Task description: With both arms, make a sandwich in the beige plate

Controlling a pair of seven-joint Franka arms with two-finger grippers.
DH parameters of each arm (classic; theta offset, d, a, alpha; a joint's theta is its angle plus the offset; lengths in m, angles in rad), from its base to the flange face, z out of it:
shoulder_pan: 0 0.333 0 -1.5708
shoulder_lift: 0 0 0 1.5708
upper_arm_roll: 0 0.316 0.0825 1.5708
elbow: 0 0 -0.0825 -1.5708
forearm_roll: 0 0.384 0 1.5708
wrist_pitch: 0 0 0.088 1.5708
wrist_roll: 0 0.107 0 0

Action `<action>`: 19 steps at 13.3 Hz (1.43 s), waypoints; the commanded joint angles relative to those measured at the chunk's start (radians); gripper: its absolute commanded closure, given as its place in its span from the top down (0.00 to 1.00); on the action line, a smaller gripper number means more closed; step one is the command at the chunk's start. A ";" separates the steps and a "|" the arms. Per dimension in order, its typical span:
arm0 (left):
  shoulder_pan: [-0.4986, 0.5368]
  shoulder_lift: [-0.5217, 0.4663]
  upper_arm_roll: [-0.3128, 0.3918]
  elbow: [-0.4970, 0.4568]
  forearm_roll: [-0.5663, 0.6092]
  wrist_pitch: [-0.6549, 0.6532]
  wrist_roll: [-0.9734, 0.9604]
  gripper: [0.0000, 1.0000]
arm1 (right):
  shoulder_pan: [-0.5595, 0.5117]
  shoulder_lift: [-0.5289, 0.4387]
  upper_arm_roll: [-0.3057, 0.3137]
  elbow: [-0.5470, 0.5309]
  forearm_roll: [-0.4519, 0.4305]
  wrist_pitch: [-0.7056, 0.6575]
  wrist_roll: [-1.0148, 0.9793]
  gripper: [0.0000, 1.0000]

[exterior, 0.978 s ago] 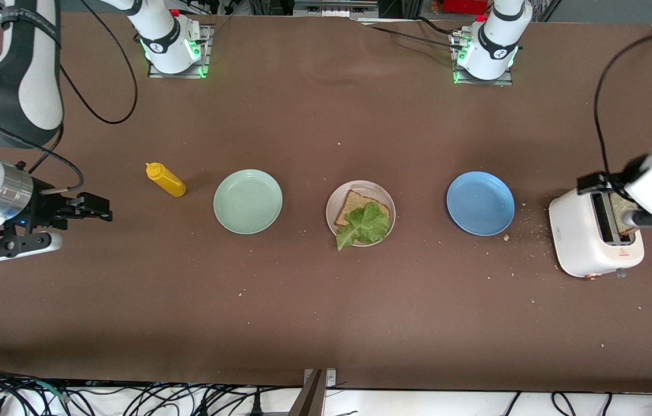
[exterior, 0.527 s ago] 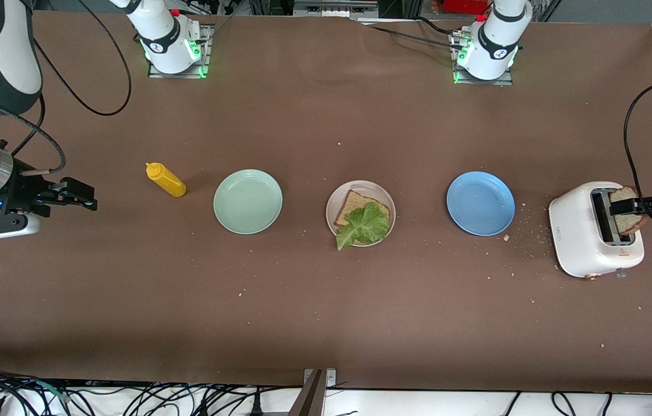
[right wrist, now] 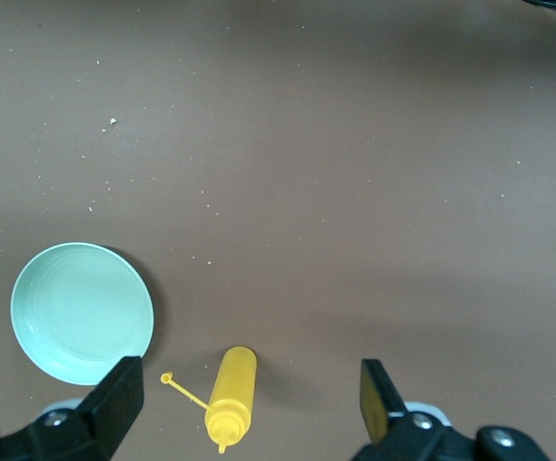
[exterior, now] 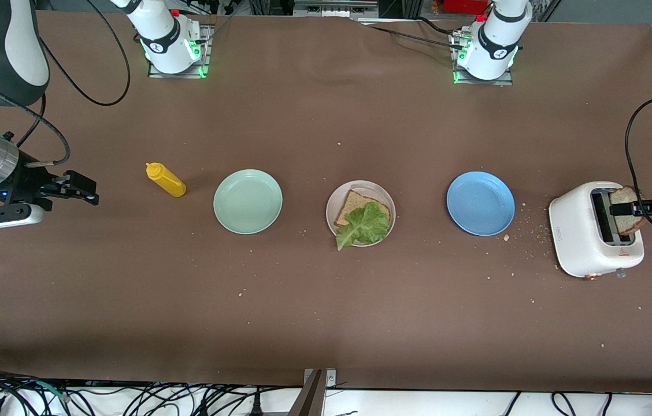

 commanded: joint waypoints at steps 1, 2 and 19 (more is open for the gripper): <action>0.016 0.004 -0.009 0.024 0.026 -0.021 0.037 0.00 | -0.015 -0.021 0.019 -0.030 -0.011 0.016 0.014 1.00; 0.018 0.003 -0.011 0.024 0.026 -0.027 0.040 0.00 | -0.015 -0.021 0.019 -0.031 -0.013 0.016 0.014 1.00; 0.004 -0.117 -0.190 0.223 -0.315 -0.449 0.070 0.00 | -0.013 -0.014 0.020 -0.039 -0.014 0.007 0.014 1.00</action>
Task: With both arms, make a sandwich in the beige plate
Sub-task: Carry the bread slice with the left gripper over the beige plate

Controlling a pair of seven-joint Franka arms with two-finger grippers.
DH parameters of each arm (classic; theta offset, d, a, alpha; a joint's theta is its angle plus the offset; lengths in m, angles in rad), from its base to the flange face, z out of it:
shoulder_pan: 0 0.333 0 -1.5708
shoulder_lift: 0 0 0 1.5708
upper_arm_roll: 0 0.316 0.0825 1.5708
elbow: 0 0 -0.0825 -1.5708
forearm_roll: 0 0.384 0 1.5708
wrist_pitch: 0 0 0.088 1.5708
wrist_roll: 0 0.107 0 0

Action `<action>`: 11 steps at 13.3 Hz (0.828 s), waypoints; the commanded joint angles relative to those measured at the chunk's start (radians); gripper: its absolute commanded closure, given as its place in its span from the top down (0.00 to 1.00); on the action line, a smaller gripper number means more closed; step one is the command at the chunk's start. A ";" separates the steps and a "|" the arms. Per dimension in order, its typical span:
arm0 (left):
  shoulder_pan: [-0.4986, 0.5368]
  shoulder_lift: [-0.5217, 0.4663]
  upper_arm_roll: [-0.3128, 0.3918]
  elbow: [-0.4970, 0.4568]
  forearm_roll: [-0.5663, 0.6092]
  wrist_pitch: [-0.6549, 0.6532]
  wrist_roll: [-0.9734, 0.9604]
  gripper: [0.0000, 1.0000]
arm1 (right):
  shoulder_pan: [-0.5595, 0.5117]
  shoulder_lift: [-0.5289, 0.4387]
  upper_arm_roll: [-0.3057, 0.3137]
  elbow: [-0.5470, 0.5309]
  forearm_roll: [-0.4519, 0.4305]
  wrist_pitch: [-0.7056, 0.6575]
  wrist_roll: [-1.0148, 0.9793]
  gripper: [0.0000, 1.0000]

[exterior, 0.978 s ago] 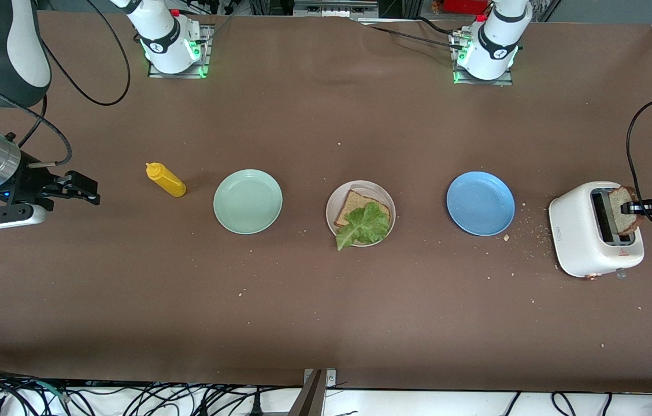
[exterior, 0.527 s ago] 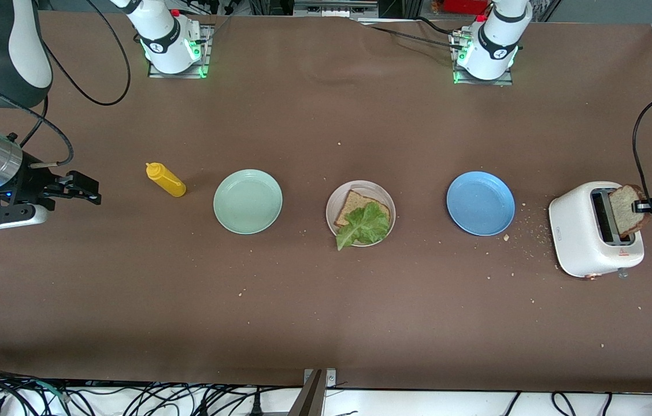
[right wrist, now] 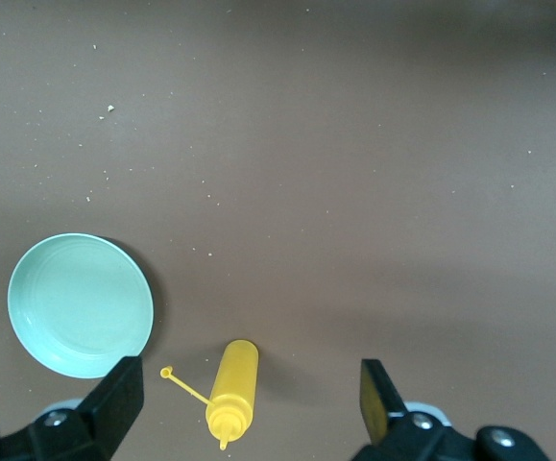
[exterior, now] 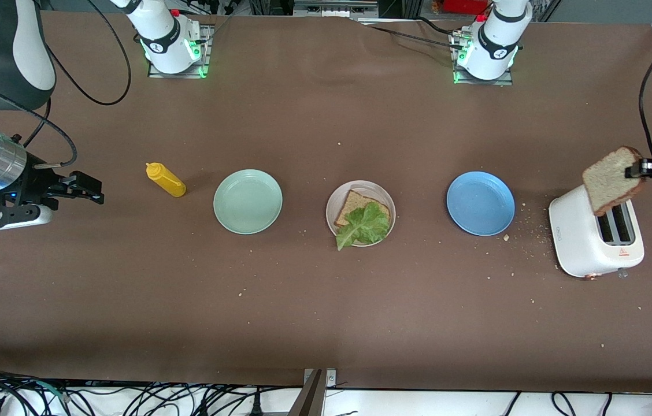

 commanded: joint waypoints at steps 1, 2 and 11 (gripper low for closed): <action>-0.028 0.036 -0.069 0.025 -0.110 -0.024 0.019 0.00 | -0.013 -0.014 0.016 -0.019 -0.014 0.006 0.013 1.00; -0.060 0.058 -0.077 0.025 -0.166 -0.023 0.016 0.00 | -0.013 -0.014 0.016 -0.019 -0.014 0.006 0.013 1.00; -0.227 0.454 -0.077 0.013 -0.783 0.136 0.036 0.00 | -0.013 -0.013 0.016 -0.020 -0.014 0.005 0.013 1.00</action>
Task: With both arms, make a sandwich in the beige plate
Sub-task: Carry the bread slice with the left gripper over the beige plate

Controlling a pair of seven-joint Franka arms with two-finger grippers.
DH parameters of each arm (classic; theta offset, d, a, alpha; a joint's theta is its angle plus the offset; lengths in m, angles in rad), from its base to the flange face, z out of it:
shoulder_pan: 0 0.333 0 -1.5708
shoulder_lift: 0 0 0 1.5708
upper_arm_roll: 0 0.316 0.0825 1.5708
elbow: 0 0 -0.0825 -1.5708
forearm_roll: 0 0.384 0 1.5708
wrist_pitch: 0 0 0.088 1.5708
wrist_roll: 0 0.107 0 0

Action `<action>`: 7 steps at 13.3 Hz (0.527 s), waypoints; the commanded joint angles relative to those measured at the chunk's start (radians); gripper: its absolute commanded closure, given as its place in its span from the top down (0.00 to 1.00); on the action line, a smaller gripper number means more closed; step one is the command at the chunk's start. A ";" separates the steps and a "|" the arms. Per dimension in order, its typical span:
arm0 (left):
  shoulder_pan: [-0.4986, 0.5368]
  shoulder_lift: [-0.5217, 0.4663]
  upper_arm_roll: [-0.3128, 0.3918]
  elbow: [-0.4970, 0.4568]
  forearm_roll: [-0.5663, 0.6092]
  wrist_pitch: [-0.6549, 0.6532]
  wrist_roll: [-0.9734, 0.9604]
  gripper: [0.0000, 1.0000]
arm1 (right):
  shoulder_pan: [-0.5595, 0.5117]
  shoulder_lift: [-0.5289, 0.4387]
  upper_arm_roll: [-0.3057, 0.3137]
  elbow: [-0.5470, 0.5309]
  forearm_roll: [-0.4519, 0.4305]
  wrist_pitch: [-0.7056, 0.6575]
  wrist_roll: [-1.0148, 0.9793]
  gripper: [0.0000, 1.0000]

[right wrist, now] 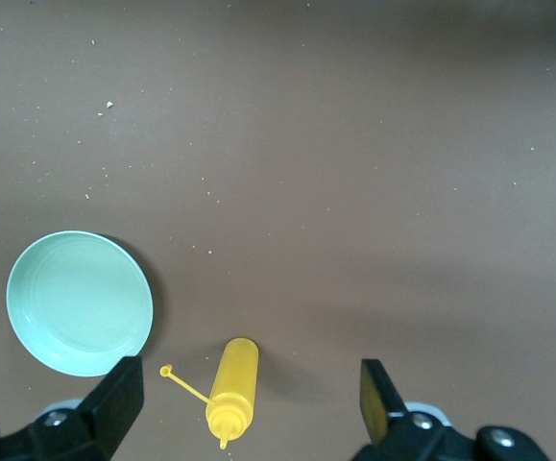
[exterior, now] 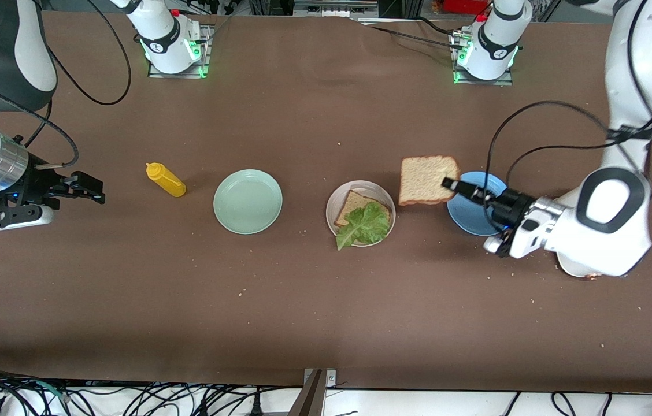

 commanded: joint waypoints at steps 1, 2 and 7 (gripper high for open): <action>-0.058 0.073 0.001 0.029 -0.068 0.099 0.088 0.00 | -0.013 -0.014 0.016 -0.013 -0.014 0.005 0.013 1.00; -0.078 0.107 0.002 0.026 -0.111 0.140 0.137 0.00 | -0.013 -0.014 0.016 -0.015 -0.014 0.005 0.013 1.00; -0.109 0.162 0.001 0.003 -0.199 0.217 0.224 0.00 | -0.013 -0.014 0.016 -0.015 -0.014 0.005 0.013 1.00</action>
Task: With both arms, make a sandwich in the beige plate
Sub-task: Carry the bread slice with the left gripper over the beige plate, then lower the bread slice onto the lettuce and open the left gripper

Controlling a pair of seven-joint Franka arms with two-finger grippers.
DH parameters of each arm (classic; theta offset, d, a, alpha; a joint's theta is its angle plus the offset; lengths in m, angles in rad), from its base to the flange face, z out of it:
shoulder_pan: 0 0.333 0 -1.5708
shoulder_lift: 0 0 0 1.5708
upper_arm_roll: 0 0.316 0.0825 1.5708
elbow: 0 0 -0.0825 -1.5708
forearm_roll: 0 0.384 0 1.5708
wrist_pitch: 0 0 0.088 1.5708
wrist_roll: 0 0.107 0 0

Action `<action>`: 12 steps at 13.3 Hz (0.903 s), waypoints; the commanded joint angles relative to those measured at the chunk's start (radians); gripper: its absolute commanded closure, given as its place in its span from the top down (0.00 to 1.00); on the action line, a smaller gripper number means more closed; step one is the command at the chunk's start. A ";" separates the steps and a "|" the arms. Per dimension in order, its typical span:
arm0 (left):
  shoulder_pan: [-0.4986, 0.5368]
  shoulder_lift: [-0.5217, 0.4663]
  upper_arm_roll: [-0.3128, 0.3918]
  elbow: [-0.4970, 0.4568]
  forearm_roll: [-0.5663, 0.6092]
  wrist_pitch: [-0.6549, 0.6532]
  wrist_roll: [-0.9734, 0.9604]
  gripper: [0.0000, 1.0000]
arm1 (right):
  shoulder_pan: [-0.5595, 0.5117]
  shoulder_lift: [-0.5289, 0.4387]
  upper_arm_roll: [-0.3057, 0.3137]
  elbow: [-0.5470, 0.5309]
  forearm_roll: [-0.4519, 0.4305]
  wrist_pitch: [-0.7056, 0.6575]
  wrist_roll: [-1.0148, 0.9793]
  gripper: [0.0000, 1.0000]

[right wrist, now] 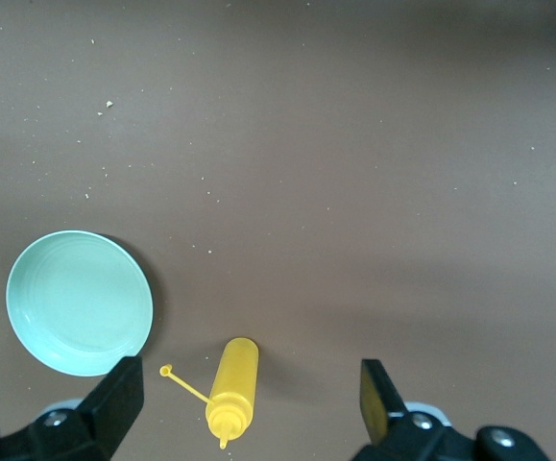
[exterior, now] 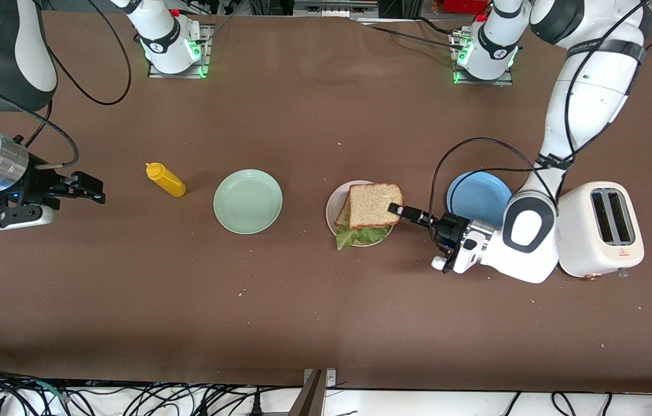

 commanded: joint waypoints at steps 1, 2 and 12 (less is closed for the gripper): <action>-0.008 0.024 0.003 0.003 -0.041 0.040 0.077 0.00 | -0.013 -0.014 0.016 -0.014 -0.014 0.005 0.013 1.00; -0.022 0.039 0.005 0.001 -0.061 0.056 0.135 0.00 | -0.013 -0.014 0.016 -0.015 -0.014 0.005 0.013 1.00; -0.037 0.105 0.009 -0.054 -0.060 0.117 0.351 0.57 | -0.013 -0.012 0.016 -0.015 -0.014 0.005 0.013 1.00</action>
